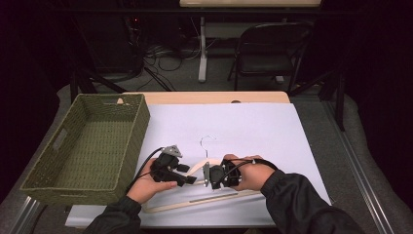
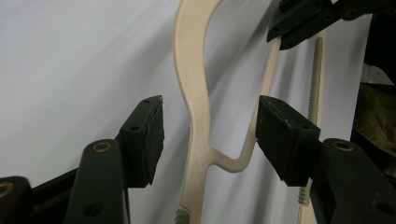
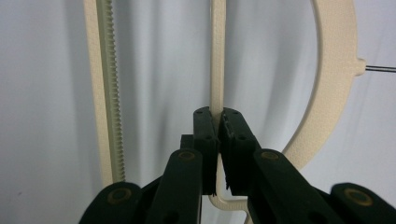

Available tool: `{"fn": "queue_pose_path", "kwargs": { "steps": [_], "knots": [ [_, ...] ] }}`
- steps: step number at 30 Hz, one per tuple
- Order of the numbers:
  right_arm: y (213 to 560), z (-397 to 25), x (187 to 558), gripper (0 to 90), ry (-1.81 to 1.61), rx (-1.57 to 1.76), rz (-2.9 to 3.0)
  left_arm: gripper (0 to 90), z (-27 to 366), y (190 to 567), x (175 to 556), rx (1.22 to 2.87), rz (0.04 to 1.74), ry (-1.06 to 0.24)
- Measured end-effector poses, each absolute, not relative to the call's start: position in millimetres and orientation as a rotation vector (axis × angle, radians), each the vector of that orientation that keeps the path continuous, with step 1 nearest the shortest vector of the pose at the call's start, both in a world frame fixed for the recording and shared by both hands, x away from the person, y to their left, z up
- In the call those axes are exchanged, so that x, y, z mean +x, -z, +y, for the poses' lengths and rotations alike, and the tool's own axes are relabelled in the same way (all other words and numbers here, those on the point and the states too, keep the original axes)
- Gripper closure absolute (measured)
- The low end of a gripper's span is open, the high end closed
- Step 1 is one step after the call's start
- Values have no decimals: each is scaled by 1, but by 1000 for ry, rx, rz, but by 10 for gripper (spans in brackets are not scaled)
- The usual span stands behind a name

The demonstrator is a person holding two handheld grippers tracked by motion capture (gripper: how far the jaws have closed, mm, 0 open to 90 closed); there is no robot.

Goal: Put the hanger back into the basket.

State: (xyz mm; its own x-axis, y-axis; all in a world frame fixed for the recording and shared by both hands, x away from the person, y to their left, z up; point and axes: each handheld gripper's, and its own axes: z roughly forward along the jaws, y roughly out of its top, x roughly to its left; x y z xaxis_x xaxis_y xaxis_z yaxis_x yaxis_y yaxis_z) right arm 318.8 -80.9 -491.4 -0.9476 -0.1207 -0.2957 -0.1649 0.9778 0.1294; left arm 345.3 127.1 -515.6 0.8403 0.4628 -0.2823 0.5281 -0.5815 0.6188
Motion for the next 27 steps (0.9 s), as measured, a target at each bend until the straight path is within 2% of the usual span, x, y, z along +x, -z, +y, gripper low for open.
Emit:
{"fn": "queue_pose_path", "kwargs": {
  "steps": [9,27],
  "knots": [
    [492,-80,318,853,-228,-219,2820,421,124,526,344,2306,688,191],
    [494,-79,322,846,-216,-199,2812,556,131,527,343,2312,662,210]
  ]
}}
